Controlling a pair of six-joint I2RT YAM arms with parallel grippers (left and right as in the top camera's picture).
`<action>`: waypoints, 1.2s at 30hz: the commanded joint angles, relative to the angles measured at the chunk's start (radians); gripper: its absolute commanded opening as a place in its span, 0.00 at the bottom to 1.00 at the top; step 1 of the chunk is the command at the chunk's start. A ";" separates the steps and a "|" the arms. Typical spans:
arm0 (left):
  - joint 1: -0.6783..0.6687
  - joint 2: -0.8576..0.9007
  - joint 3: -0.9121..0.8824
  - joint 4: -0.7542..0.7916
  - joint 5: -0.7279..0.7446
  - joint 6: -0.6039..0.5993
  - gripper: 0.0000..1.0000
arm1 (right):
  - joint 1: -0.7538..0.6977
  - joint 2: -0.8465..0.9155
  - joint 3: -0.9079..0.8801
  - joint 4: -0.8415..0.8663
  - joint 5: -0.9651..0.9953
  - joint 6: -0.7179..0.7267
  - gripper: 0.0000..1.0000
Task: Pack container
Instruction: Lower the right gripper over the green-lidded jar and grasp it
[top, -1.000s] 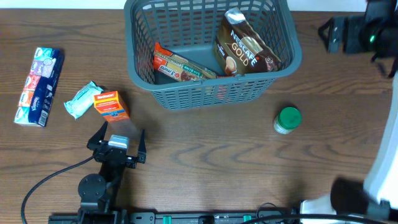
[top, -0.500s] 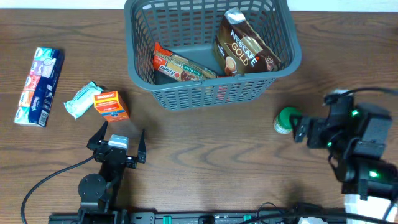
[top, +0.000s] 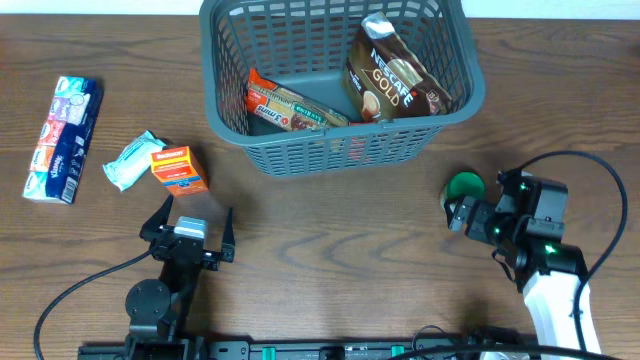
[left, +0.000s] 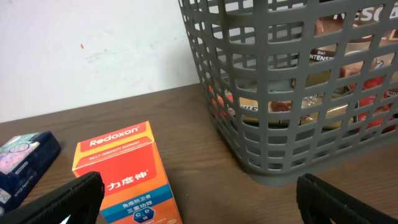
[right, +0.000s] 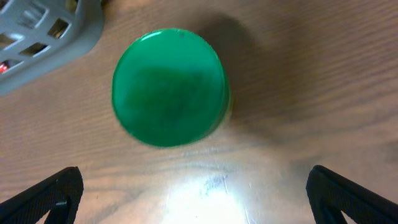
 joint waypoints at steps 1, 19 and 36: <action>-0.002 -0.005 -0.021 -0.026 0.006 0.013 0.98 | 0.034 0.083 -0.005 0.063 0.032 0.028 0.99; -0.002 -0.005 -0.021 -0.026 0.006 0.013 0.99 | 0.171 0.405 -0.005 0.346 0.211 0.043 0.99; -0.002 -0.005 -0.021 -0.026 0.006 0.013 0.99 | 0.171 0.467 -0.005 0.456 0.200 -0.021 0.63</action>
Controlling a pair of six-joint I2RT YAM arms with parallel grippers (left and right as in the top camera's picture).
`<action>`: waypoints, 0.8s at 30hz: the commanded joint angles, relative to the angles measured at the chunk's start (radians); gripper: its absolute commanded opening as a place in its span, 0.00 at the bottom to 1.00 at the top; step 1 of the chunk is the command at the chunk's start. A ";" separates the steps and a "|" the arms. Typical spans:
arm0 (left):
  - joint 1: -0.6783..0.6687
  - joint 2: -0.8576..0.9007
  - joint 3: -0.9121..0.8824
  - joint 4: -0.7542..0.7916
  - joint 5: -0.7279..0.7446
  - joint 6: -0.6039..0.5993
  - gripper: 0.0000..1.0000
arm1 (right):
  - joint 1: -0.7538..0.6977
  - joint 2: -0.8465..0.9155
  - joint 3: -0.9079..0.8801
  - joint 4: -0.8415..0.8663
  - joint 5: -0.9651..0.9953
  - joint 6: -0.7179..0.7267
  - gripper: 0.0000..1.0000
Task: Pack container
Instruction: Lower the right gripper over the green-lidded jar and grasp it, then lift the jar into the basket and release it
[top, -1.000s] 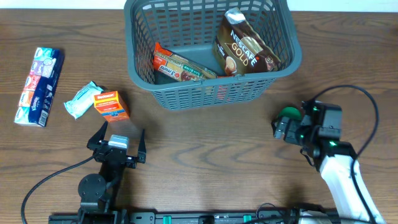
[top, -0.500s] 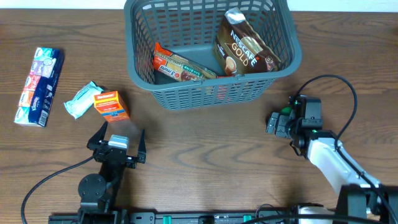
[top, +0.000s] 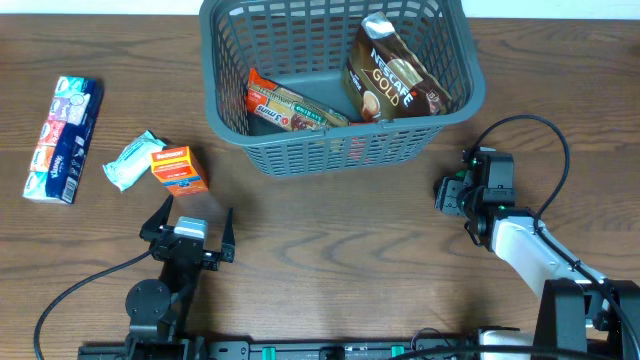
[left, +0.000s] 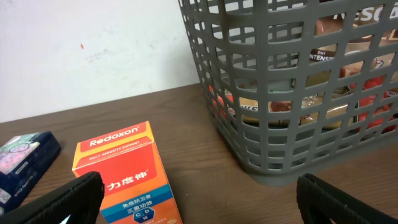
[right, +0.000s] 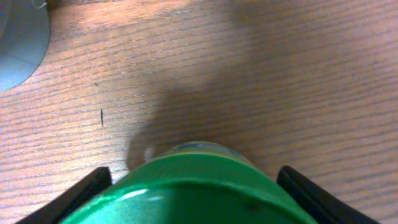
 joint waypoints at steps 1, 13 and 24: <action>-0.002 -0.005 -0.021 -0.026 0.006 0.013 0.99 | 0.006 0.014 -0.005 0.003 0.007 -0.008 0.59; -0.002 -0.005 -0.021 -0.026 0.006 0.013 0.99 | 0.006 0.014 -0.004 0.025 -0.017 -0.008 0.29; -0.002 -0.005 -0.021 -0.026 0.006 0.013 0.98 | 0.006 -0.045 0.095 -0.161 -0.106 -0.007 0.05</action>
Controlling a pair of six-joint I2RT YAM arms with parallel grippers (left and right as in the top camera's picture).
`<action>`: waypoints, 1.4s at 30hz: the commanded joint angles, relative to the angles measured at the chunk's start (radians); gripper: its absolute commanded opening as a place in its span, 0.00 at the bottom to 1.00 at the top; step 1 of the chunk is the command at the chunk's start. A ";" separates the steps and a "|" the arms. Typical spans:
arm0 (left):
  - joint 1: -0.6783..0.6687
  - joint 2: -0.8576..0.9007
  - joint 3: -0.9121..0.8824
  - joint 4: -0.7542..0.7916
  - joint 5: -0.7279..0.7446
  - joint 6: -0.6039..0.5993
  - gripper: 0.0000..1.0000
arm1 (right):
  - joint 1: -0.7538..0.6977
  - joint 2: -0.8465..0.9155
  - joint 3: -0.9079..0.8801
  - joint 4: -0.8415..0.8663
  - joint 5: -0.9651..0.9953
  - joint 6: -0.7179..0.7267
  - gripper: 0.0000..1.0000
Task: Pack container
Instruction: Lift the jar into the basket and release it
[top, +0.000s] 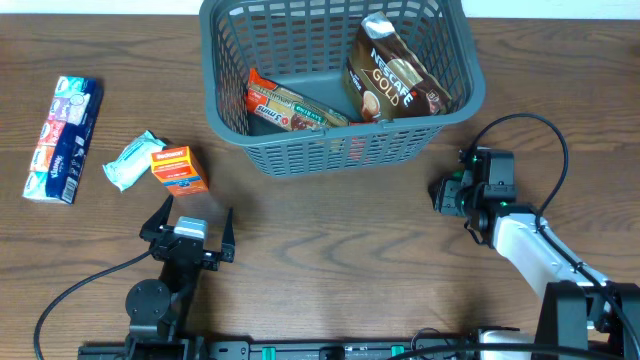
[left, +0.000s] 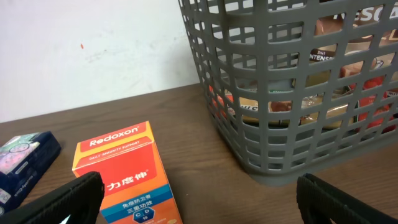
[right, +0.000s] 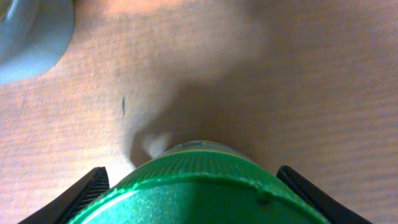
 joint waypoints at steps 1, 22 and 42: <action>-0.002 -0.005 -0.021 -0.026 0.006 0.013 0.99 | 0.005 -0.044 0.078 -0.093 -0.035 -0.001 0.01; -0.002 -0.005 -0.021 -0.026 0.006 0.013 0.99 | 0.006 -0.187 0.995 -0.885 0.183 -0.035 0.01; -0.002 -0.005 -0.021 -0.026 0.006 0.013 0.98 | 0.419 0.145 1.088 -0.365 -0.050 -0.055 0.01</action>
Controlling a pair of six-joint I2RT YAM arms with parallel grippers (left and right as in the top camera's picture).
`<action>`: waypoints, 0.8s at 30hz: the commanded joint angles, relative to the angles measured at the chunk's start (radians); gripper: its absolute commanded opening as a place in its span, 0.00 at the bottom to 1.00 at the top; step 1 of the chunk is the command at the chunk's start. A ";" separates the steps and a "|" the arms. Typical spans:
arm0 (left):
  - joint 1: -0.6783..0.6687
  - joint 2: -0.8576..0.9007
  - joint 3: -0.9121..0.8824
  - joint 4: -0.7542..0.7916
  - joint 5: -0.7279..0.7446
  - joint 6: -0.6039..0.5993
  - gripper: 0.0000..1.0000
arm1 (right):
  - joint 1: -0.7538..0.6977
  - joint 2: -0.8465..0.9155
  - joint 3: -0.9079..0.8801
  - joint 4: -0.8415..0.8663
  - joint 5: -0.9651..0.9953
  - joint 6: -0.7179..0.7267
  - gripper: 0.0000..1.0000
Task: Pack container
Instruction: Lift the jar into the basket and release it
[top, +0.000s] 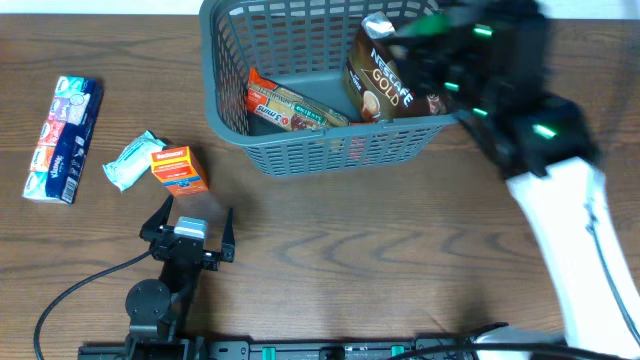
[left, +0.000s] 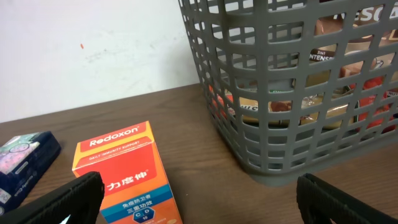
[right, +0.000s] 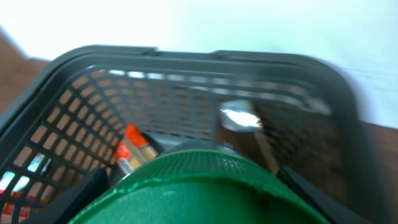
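Note:
My right gripper is shut on a green-lidded can, whose lid fills the bottom of the right wrist view. The arm shows as a blur over the right side of the grey basket. The can hangs above the basket's opening. Inside lie a Nescafe Gold pouch and a snack pack. My left gripper rests open at the table's front. An orange Redoxon box stands just ahead of it.
A white and teal packet lies beside the Redoxon box. A tissue pack lies at the far left. The basket wall rises to the right of the left gripper. Cables trail along the front edge.
My right gripper, then low on the table right of the basket with the can in it, is now raised over the basket's right side with the can. The left arm has not moved.
The green-lidded can stood on the table right of the basket with my right gripper open behind it. Then the gripper was around the can, and stayed so on the table. Now it holds the can above the basket. The left arm stayed still throughout.

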 joint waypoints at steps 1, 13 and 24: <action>-0.002 -0.005 -0.021 -0.026 0.006 0.013 0.99 | 0.070 0.103 0.014 0.090 -0.024 -0.024 0.01; -0.002 -0.005 -0.021 -0.026 0.006 0.013 0.98 | 0.152 0.367 0.014 0.368 0.120 -0.080 0.01; -0.002 -0.005 -0.021 -0.026 0.006 0.013 0.98 | 0.151 0.278 0.014 0.375 0.186 -0.177 0.99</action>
